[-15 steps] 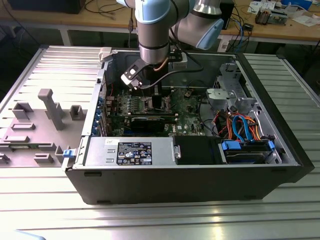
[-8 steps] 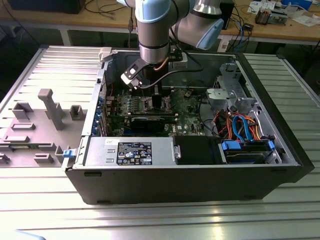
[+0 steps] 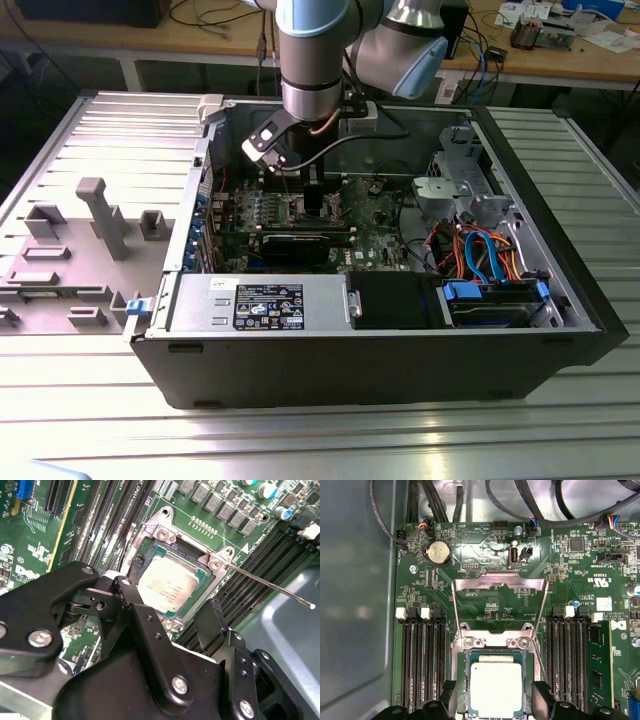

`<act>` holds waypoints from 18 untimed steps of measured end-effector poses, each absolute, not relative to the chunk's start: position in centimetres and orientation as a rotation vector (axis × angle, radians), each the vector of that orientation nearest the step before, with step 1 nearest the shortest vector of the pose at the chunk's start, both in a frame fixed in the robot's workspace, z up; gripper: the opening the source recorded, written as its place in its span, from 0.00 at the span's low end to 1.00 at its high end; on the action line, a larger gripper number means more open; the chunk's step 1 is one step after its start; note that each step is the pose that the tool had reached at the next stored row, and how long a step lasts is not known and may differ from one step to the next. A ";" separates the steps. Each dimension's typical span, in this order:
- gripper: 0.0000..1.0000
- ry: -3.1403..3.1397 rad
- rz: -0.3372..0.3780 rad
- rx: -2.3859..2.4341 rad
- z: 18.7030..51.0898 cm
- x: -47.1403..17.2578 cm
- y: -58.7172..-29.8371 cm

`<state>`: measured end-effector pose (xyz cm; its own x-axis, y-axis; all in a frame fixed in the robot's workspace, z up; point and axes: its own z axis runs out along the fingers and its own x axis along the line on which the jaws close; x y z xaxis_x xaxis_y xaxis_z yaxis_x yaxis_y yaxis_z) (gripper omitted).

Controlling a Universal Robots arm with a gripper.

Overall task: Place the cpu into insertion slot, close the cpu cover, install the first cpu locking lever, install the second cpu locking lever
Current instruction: 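Place the cpu into insertion slot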

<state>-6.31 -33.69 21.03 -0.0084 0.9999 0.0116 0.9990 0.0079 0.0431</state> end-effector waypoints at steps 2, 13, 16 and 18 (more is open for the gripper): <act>0.68 2.217 0.055 2.199 21.0 -6.3 -33.7; 0.11 2.224 0.050 2.197 21.2 -6.1 -33.7; 0.11 2.224 0.050 2.197 21.2 -6.1 -33.7; 0.11 2.224 0.050 2.197 21.2 -6.1 -33.7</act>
<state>-6.08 -33.69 21.17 -0.0126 0.9999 0.0115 0.9994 0.0123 0.0334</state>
